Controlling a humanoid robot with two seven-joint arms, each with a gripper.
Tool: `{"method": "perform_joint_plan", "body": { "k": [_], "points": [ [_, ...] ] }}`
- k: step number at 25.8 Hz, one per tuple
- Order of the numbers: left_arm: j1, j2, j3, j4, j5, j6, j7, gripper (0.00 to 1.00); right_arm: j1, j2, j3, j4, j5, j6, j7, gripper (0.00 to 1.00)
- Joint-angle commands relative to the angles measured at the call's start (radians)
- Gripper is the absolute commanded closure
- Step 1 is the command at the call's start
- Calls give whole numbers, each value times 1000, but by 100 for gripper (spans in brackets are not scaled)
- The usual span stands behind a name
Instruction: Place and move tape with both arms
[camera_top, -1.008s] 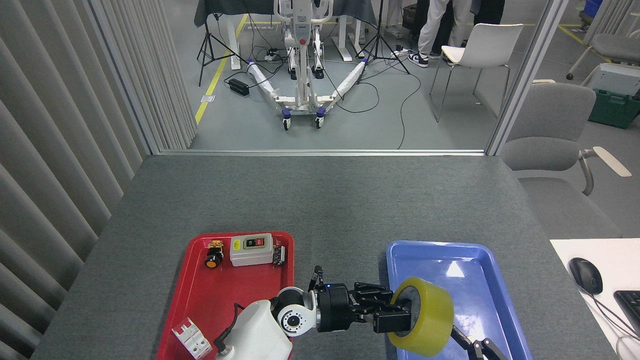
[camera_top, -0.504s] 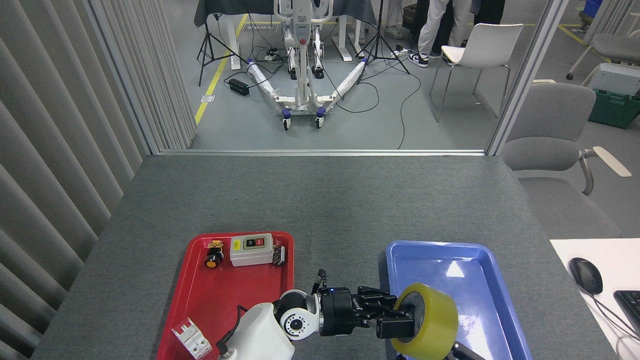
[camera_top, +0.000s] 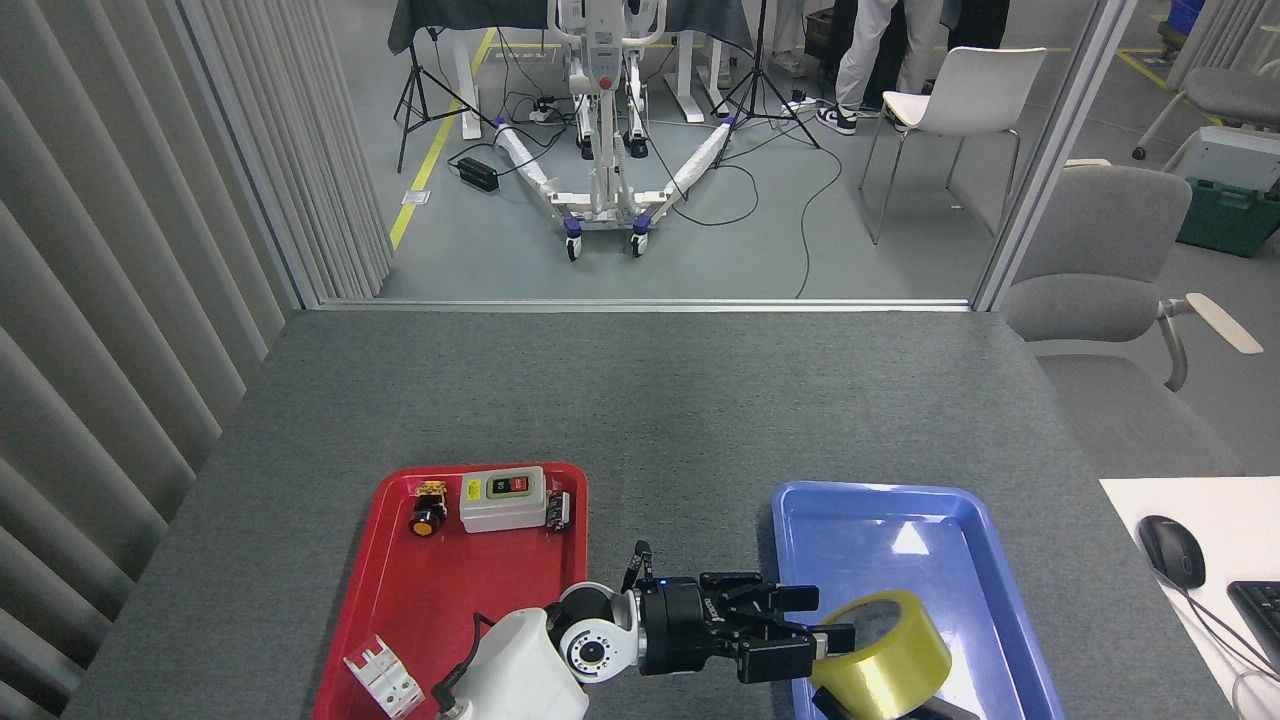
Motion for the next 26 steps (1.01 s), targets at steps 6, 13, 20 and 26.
{"method": "perform_joint_plan", "body": {
  "k": [6, 13, 20, 26],
  "points": [
    [-1, -2, 101, -5, 5, 3, -1, 6, 5, -7, -73, 0, -8, -3, 84, 100],
    [38, 4, 429, -86, 3, 3, 8, 3, -130, -83, -44, 9, -138, 169, 381, 100],
    [130, 13, 575, -167, -9, 3, 49, 3, -308, -124, 87, 9, -268, 650, 832, 92],
    [173, 21, 742, -253, -241, 3, 60, 4, -340, -167, 116, 5, -307, 772, 980, 96]
  ]
}}
